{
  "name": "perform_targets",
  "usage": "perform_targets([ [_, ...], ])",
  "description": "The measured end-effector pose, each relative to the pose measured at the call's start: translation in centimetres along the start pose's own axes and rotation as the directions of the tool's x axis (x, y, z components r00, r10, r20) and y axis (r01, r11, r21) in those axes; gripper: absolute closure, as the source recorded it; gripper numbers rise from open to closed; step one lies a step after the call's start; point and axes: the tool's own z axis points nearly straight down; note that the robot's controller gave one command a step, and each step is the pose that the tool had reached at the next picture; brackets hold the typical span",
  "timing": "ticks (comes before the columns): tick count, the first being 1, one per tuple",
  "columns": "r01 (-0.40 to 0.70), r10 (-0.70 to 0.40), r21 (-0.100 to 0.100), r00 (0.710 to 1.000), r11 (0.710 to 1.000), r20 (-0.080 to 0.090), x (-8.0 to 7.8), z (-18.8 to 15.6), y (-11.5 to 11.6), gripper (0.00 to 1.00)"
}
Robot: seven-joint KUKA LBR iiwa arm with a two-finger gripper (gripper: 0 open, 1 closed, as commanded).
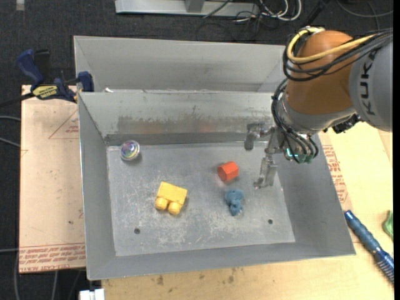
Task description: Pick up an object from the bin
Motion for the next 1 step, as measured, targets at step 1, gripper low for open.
perform_targets([
  [1,0.187,-0.187,0.0,0.982,0.982,-0.001,3.57,12.0,-0.31,0.0],
])
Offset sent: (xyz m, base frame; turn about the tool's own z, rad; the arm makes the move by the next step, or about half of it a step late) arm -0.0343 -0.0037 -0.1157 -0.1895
